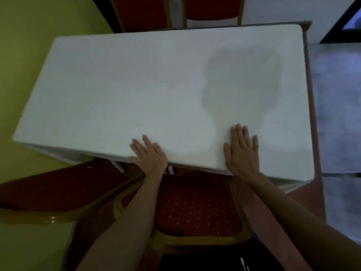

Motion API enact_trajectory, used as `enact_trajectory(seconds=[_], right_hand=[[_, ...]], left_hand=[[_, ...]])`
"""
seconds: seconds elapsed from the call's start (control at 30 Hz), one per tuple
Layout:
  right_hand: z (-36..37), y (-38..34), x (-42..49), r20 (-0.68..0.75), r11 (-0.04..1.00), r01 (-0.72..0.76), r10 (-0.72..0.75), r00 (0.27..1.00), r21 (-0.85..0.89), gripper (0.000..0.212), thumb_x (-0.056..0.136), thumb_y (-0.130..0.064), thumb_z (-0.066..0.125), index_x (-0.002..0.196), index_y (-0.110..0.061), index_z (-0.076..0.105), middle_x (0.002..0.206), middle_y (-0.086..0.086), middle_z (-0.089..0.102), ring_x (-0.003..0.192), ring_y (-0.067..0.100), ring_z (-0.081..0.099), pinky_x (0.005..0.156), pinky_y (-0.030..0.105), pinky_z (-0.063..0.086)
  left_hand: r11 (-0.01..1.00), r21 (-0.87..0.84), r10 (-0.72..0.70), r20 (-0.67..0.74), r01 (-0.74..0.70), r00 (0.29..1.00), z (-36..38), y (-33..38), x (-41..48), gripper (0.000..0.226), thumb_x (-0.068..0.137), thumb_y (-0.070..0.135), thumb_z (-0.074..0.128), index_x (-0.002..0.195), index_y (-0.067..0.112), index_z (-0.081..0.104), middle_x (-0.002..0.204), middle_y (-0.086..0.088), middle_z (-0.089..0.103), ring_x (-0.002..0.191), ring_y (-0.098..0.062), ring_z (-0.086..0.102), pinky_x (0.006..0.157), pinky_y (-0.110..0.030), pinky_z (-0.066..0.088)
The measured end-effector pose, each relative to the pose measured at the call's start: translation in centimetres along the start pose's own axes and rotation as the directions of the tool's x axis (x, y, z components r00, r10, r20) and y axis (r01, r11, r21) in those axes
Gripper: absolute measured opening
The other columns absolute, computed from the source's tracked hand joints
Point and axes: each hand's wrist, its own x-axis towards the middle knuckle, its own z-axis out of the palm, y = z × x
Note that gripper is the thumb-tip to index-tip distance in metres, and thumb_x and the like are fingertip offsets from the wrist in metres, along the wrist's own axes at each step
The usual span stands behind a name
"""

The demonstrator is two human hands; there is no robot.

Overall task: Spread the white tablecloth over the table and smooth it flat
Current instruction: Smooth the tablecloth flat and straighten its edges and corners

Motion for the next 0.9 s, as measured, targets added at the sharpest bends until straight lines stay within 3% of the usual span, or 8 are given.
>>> enact_trajectory(seconds=[0.07, 0.17, 0.27, 0.4, 0.57, 0.8, 0.83, 0.9], right_hand=[[1.5, -4.8, 1.7, 0.071, 0.989, 0.146, -0.144, 0.987, -0.029, 0.065, 0.103, -0.044, 0.018, 0.159, -0.011, 0.013, 0.167, 0.007, 0.006, 0.154, 0.024, 0.0, 0.123, 0.054, 0.002], [3.7, -11.3, 3.6, 0.155, 0.954, 0.294, -0.282, 0.947, -0.064, 0.066, 0.103, -0.044, 0.016, 0.159, -0.012, 0.01, 0.168, 0.006, 0.001, 0.154, 0.023, -0.006, 0.123, 0.053, -0.004], [5.5, -16.2, 4.9, 0.167, 0.946, 0.318, -0.304, 0.938, -0.064, 0.065, 0.104, -0.045, 0.018, 0.159, -0.012, 0.01, 0.168, 0.006, 0.0, 0.154, 0.022, -0.007, 0.123, 0.053, -0.005], [7.5, -21.0, 6.5, 0.121, 0.971, 0.234, -0.226, 0.967, -0.055, 0.064, 0.104, -0.045, 0.019, 0.159, -0.013, 0.012, 0.168, 0.004, 0.003, 0.154, 0.02, -0.005, 0.123, 0.054, -0.003], [8.6, -27.2, 11.3, 0.078, 0.988, 0.153, -0.15, 0.986, -0.031, 0.063, 0.104, -0.045, 0.014, 0.159, -0.015, 0.014, 0.167, 0.003, 0.005, 0.154, 0.018, -0.006, 0.124, 0.052, -0.003], [8.4, -30.0, 17.9, 0.051, 0.996, 0.074, -0.072, 0.996, -0.049, 0.061, 0.104, -0.045, 0.009, 0.159, -0.019, 0.016, 0.167, 0.0, 0.008, 0.154, 0.016, -0.006, 0.124, 0.05, -0.004], [8.1, -29.8, 18.7, 0.043, 0.997, 0.054, -0.052, 0.998, -0.048, 0.061, 0.104, -0.045, 0.009, 0.159, -0.019, 0.016, 0.167, -0.001, 0.008, 0.154, 0.015, -0.006, 0.124, 0.05, -0.003], [7.7, -29.6, 20.5, 0.03, 0.999, 0.021, -0.02, 0.999, -0.044, 0.058, 0.106, -0.044, 0.013, 0.159, -0.019, 0.017, 0.167, -0.001, 0.01, 0.154, 0.016, -0.003, 0.124, 0.05, -0.001]], left_hand=[[0.986, 0.013, 0.165, -0.009, -0.165, 0.986, 0.1, 0.8, 0.6, 0.058, 0.104, 0.039, 0.021, 0.157, 0.02, 0.008, 0.165, -0.012, -0.004, 0.152, -0.027, -0.007, 0.118, -0.06, -0.012], [0.869, 0.112, 0.484, 0.015, -0.482, 0.875, -0.7, -0.2, 3.2, 0.055, 0.104, 0.038, 0.022, 0.157, 0.029, 0.009, 0.165, -0.008, -0.001, 0.153, -0.024, -0.004, 0.119, -0.056, -0.009], [0.891, 0.115, 0.443, -0.002, -0.44, 0.896, -3.0, -3.4, 8.8, 0.052, 0.104, 0.043, 0.019, 0.155, 0.036, 0.012, 0.166, -0.004, 0.002, 0.153, -0.022, -0.003, 0.12, -0.058, -0.006], [0.893, 0.162, 0.426, -0.007, -0.419, 0.905, -6.8, -9.4, 16.0, 0.051, 0.104, 0.045, 0.023, 0.154, 0.043, 0.013, 0.166, 0.002, 0.005, 0.153, -0.017, 0.0, 0.119, -0.059, -0.003], [0.921, 0.09, 0.379, 0.024, -0.38, 0.925, -8.8, -9.6, 21.2, 0.058, 0.102, 0.046, 0.013, 0.156, 0.028, 0.015, 0.166, -0.007, 0.003, 0.153, -0.025, -0.005, 0.119, -0.058, -0.005], [0.642, 0.107, 0.747, 0.137, -0.759, 0.651, -7.0, 0.7, 24.2, 0.059, 0.101, 0.041, 0.01, 0.155, 0.022, 0.021, 0.165, -0.003, 0.01, 0.153, -0.017, -0.001, 0.122, -0.052, -0.001], [0.633, 0.131, 0.752, 0.133, -0.763, 0.646, -6.8, 1.2, 25.5, 0.058, 0.101, 0.041, 0.012, 0.155, 0.024, 0.022, 0.165, -0.001, 0.01, 0.153, -0.016, 0.0, 0.122, -0.053, 0.0], [0.712, 0.145, 0.687, 0.058, -0.687, 0.725, -7.3, 0.8, 29.1, 0.055, 0.102, 0.043, 0.017, 0.155, 0.031, 0.02, 0.165, 0.003, 0.009, 0.153, -0.016, 0.001, 0.122, -0.052, 0.003]])
